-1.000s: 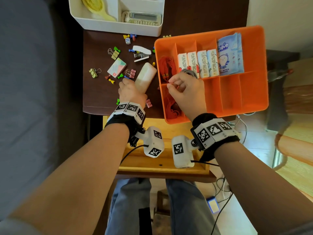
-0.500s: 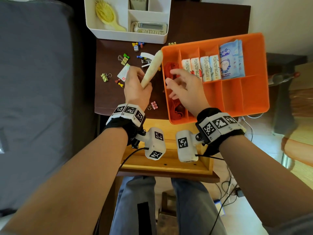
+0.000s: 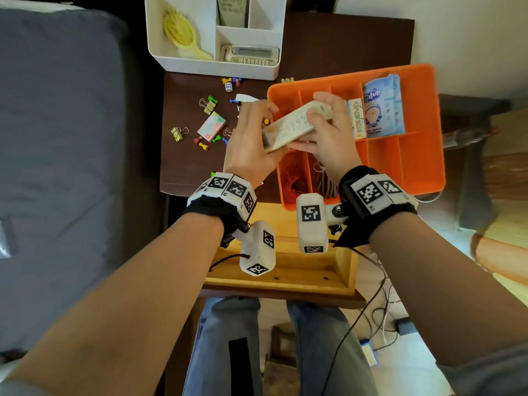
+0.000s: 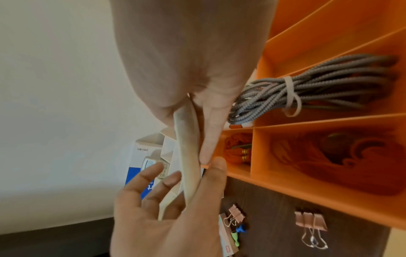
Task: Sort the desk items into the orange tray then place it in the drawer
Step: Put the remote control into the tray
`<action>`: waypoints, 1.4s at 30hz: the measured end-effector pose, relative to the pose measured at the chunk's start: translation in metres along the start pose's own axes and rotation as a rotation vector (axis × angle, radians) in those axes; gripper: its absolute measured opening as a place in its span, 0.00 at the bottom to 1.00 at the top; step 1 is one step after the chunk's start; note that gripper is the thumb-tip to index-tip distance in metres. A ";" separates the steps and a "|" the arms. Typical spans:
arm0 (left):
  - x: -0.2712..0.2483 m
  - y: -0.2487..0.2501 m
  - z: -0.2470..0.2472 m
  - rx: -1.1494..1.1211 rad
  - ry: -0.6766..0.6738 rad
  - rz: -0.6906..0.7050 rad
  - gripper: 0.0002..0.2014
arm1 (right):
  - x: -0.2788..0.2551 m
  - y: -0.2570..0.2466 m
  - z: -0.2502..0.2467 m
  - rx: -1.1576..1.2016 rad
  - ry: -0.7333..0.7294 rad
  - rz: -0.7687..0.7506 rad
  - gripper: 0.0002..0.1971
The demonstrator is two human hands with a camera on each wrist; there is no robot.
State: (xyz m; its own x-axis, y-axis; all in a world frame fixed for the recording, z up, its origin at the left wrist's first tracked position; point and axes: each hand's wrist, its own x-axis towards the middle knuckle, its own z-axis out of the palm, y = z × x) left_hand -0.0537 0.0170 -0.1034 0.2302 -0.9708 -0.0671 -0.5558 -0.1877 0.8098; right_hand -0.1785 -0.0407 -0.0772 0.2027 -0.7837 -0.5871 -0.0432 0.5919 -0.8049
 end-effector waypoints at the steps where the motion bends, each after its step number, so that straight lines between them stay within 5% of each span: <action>1: 0.000 -0.002 0.001 -0.004 -0.005 -0.017 0.29 | -0.001 0.000 -0.001 0.027 0.005 0.002 0.15; 6: 0.005 -0.011 0.002 -0.044 -0.058 -0.153 0.36 | -0.003 0.000 -0.007 0.134 0.053 -0.018 0.19; 13: 0.011 -0.003 0.010 -0.097 -0.039 -0.336 0.25 | -0.006 0.003 -0.013 0.193 0.112 -0.035 0.14; 18: 0.017 0.013 0.018 -0.148 0.025 -0.272 0.21 | -0.011 0.004 -0.029 0.209 0.186 -0.063 0.08; 23: 0.025 0.038 0.034 -0.169 0.004 -0.184 0.19 | -0.012 0.014 -0.057 -0.094 0.318 -0.127 0.09; 33: 0.031 0.074 0.083 -0.065 -0.110 -0.010 0.14 | -0.015 0.030 -0.113 -0.284 0.349 -0.120 0.13; 42: 0.025 0.073 0.108 0.130 -0.195 -0.026 0.14 | -0.015 0.043 -0.144 -0.389 0.284 -0.043 0.10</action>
State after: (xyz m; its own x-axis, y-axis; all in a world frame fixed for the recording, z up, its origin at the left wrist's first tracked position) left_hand -0.1746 -0.0374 -0.1093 0.0946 -0.9735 -0.2084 -0.6528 -0.2186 0.7253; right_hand -0.3242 -0.0305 -0.1157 -0.0602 -0.8584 -0.5095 -0.4145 0.4858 -0.7695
